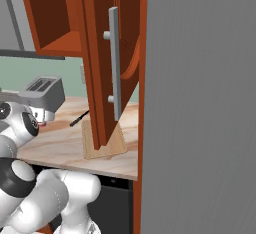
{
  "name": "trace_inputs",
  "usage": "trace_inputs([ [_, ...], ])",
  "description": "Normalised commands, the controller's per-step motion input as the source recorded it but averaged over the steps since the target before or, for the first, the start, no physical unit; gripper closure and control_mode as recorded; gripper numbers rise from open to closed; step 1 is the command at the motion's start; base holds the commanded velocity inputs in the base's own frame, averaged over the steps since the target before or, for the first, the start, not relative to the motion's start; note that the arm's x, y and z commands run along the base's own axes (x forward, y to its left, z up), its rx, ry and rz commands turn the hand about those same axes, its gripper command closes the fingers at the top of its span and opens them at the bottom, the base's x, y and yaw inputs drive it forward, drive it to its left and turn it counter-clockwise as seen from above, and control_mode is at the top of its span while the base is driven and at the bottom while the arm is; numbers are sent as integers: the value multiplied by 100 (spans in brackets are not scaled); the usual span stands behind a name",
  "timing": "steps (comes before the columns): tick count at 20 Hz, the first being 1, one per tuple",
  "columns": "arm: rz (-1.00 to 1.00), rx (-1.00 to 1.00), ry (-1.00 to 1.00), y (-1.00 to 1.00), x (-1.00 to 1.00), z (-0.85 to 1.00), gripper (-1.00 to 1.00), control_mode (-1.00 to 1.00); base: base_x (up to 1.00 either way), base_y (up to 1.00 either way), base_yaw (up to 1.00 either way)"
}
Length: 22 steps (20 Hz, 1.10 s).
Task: Pick the bread, place it on the cutting board, pick the jam, place it on the counter, and close the cabinet.
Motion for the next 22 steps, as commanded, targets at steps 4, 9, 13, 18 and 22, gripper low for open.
trace_inputs([
  [4, 0, 0, 3, 19, 22, -23, 100, -100, 0, 0, 0],
  [9, 0, 0, 2, 15, 20, -29, 100, -100, 0, 0, 0],
  [13, 0, 0, 0, 13, 17, -33, 100, -100, 0, 0, 0],
  [18, 0, 0, 0, 2, 15, -32, 100, -100, 0, 0, 0],
  [22, 0, 0, 0, 0, 18, -26, 100, -100, 0, 0, 0],
])
